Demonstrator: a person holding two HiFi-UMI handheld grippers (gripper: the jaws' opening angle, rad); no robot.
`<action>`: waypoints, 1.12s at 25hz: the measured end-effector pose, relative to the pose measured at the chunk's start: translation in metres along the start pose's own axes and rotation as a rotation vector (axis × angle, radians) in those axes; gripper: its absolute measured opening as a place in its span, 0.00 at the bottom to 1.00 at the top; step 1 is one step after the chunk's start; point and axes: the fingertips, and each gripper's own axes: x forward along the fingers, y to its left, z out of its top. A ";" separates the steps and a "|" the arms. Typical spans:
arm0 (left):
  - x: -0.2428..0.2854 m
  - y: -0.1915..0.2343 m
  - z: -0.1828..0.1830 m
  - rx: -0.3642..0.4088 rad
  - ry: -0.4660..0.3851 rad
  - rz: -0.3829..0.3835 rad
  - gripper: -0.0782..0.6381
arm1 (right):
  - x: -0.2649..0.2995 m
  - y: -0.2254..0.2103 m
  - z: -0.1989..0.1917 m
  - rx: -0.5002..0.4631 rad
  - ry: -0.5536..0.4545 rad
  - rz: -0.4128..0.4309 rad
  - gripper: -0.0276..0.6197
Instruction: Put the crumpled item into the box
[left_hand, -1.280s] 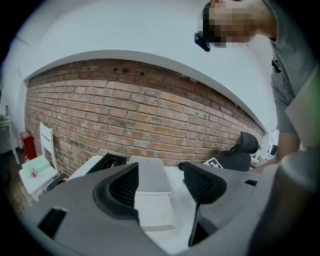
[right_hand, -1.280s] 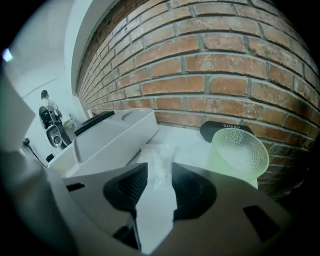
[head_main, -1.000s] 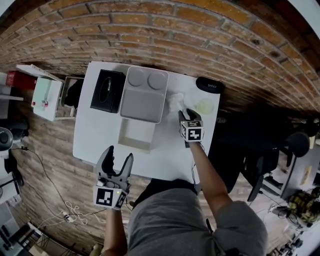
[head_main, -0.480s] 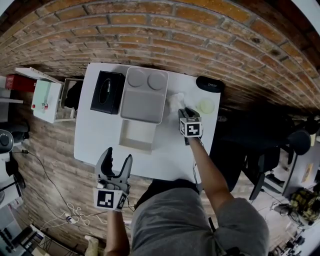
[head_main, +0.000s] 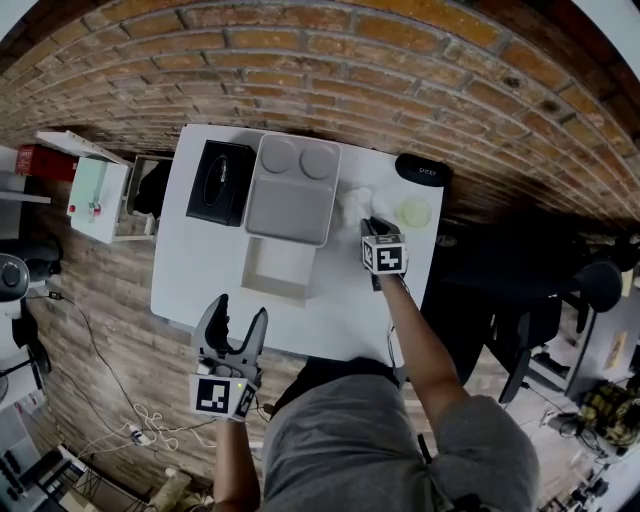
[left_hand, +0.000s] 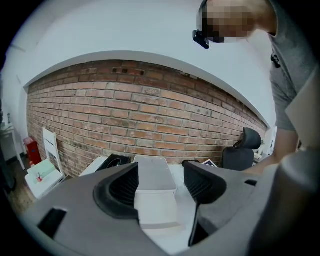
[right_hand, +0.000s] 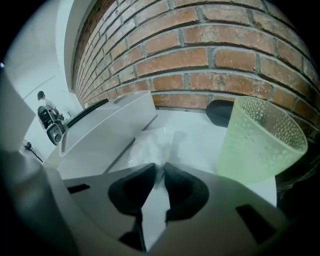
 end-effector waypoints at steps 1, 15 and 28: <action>-0.001 0.001 0.000 -0.005 -0.001 0.005 0.49 | -0.002 0.000 0.000 0.004 -0.005 -0.003 0.14; -0.017 -0.004 0.009 -0.017 -0.048 -0.005 0.49 | -0.043 0.005 0.010 0.035 -0.078 -0.016 0.13; -0.048 -0.005 0.006 -0.030 -0.089 0.011 0.49 | -0.090 0.036 0.019 0.009 -0.142 0.030 0.12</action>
